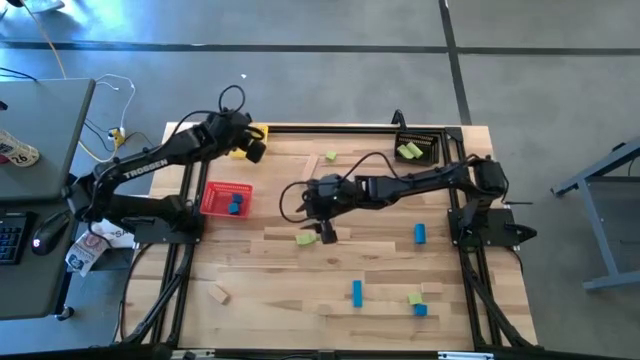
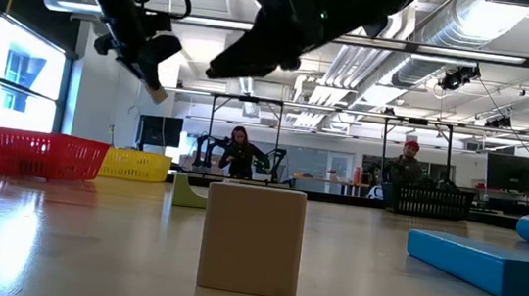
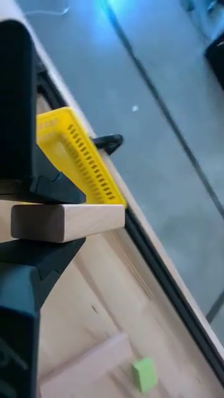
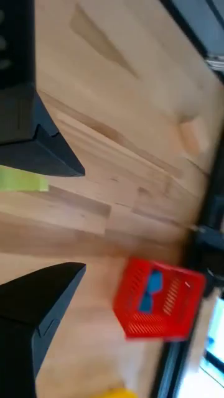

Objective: Sort & place blocks by color
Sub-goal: Put the brown block into the yellow bin

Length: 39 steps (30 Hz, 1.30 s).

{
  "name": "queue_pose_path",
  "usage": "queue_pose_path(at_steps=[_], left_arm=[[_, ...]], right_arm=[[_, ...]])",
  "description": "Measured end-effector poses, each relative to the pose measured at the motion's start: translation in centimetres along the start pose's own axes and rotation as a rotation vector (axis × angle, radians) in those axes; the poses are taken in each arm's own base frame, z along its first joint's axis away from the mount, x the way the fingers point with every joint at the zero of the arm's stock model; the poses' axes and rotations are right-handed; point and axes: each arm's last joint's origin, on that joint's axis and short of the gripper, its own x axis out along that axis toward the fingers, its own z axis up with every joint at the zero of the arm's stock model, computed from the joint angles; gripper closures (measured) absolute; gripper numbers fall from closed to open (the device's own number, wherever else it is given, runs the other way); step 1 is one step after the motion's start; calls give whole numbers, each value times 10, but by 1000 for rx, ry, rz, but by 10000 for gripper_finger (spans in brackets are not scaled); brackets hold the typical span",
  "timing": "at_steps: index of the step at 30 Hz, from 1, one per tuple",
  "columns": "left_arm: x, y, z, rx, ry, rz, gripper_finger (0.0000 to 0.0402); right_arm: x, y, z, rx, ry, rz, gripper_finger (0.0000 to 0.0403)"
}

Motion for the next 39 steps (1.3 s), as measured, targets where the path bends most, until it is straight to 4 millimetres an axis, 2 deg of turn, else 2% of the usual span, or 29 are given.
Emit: queue_pose_path(at_steps=[8, 16, 23, 32, 39], left_arm=[[27, 14, -9, -57, 112, -8, 353], [66, 12, -16, -52, 226, 22, 353], [89, 10, -20, -70, 259, -19, 353], [109, 14, -29, -93, 335, -43, 341], [110, 17, -28, -79, 333, -26, 304]], right_arm=[[18, 6, -19, 25, 83, 87, 179], [20, 10, -27, 90, 145, 121, 179], [20, 13, -33, 121, 194, 177, 179], [29, 15, -43, 142, 235, 178, 179], [39, 16, -53, 141, 260, 174, 179]])
